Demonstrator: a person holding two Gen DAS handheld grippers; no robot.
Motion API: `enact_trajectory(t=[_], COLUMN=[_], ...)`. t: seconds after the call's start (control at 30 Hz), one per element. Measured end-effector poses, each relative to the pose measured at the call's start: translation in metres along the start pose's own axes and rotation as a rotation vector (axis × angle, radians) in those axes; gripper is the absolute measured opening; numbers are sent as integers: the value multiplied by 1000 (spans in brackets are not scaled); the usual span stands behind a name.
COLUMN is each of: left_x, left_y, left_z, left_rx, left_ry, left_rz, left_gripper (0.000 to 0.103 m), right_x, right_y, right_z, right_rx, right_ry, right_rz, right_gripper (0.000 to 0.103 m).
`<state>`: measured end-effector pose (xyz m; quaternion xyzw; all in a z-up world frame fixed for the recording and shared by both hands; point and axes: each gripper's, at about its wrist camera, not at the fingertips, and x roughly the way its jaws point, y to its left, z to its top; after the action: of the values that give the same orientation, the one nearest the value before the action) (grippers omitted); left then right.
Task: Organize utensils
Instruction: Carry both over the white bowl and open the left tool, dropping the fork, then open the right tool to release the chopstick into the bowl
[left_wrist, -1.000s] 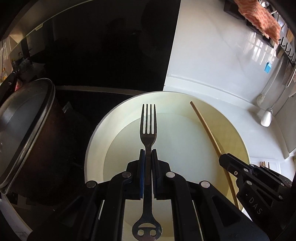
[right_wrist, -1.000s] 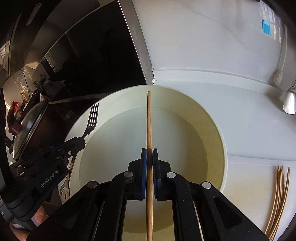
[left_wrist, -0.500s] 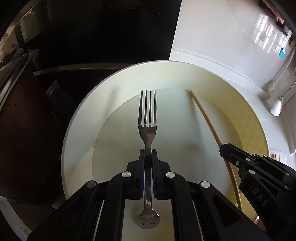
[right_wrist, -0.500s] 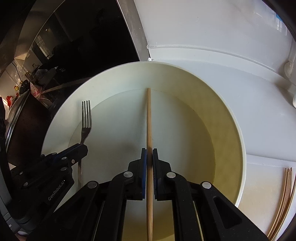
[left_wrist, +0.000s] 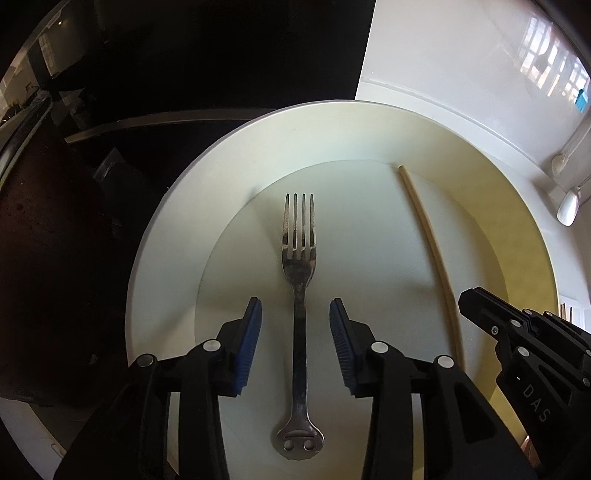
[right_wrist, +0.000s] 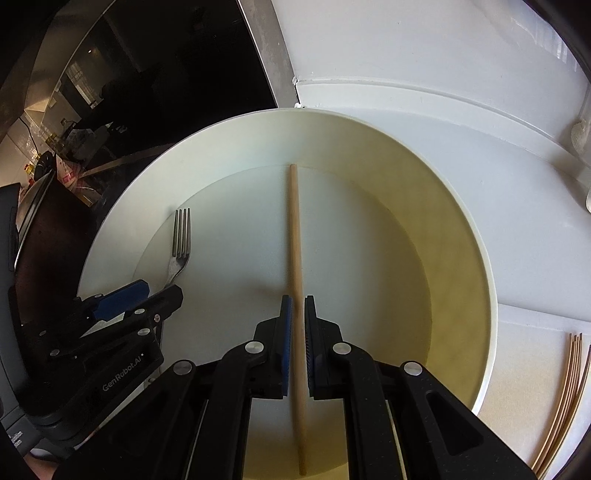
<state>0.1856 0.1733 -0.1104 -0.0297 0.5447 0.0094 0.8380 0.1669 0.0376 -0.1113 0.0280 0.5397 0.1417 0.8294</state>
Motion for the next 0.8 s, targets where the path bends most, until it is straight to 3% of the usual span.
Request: enact_trajectory(t=[0.13, 0.2, 0.23, 0.4, 0.53, 0.67, 0.73, 0.8], left_x=[-5, -9, -12, -23, -31, -41, -52, -62], left_y=[-4, -7, -6, 1, 7, 10, 11, 13], left_z=[1, 1, 1, -2, -4, -8, -15, -21], left_rx=[26, 31, 28, 39, 36, 52, 61, 67], left_ry=[-5, -12, -21, -28, -48, -75, -85, -105], left_rz=[2, 5, -1, -12, -14, -13, -23, -37], left_gripper=[46, 64, 67, 68, 76, 79, 83, 88], right_x=[-5, -10, -13, -28, -39, -48, -56, -66], right_y=[-2, -4, -4, -6, -6, -3, 1, 4], right_z=[-2, -4, -5, -8, -11, -20, -24, -29], right_rx=[1, 4, 6, 15, 23, 36, 39, 39], right_ry=[-11, -24, -31, -62, -93, -111, -136, -166], right_rz=[-6, -8, -4, -7, -30, -41, -45, -58], right_gripper=[8, 18, 19, 19, 31, 32, 44, 48])
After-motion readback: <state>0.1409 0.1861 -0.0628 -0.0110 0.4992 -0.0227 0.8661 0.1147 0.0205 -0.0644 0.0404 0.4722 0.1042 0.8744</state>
